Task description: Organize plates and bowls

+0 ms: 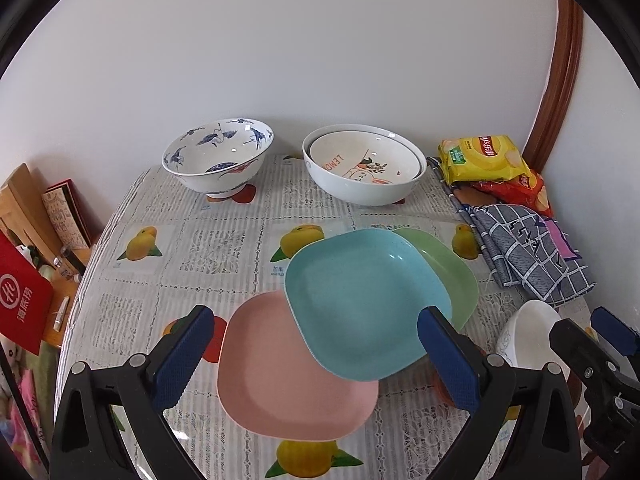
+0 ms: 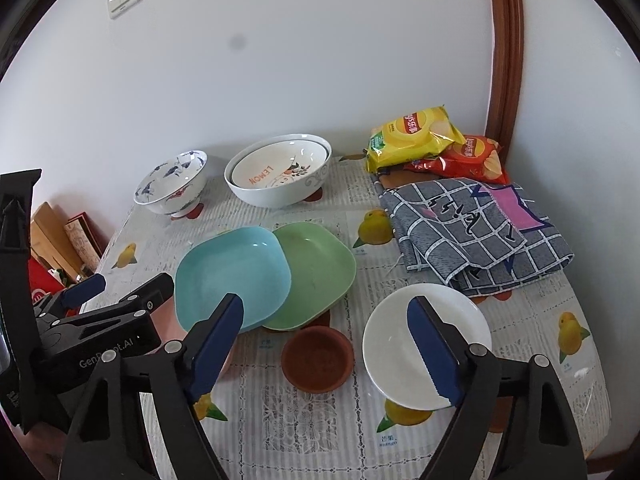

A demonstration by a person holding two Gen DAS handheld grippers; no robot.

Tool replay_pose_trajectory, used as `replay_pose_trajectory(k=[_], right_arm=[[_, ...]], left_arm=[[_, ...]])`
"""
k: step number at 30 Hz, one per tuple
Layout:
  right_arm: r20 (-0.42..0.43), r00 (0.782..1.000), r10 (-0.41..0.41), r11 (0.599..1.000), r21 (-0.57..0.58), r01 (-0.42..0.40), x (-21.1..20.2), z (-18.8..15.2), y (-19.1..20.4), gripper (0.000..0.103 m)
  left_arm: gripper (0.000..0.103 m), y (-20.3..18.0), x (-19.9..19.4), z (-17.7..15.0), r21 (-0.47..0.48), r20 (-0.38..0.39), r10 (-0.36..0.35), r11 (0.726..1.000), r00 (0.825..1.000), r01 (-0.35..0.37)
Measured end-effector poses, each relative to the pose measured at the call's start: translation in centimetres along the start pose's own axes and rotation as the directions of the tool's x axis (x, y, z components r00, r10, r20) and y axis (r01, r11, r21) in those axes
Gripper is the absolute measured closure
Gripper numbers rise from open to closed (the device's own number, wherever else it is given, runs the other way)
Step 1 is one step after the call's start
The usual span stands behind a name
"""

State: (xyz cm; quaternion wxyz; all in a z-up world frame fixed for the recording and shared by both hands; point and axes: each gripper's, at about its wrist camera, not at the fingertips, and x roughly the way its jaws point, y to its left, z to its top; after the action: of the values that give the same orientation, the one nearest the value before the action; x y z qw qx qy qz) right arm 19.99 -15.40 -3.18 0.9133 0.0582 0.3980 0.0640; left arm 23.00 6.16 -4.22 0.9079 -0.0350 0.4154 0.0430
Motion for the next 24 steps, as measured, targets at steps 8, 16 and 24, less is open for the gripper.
replay_pose_trajectory(k=[8,16,24], right_arm=[[-0.05,0.999,0.012,0.999,-0.03,-0.014,4.1,0.6,1.1,0.033],[-0.12,0.992,0.032,0.999,-0.028,-0.035,8.0,0.4,1.6,0.048],[-0.15,0.988,0.038,0.998,-0.039,-0.044,10.7,0.4,2.2,0.053]], left_arm=[[0.008,1.0,3.2,0.8,-0.015,-0.042,-0.009,1.0,0.999,0.008],[0.02,0.6,6.3,1.1,0.01,-0.072,-0.016,1.0,0.997,0.016],[0.033,0.3,9.0,1.2,0.011,-0.11,-0.049,0.999,0.993,0.051]])
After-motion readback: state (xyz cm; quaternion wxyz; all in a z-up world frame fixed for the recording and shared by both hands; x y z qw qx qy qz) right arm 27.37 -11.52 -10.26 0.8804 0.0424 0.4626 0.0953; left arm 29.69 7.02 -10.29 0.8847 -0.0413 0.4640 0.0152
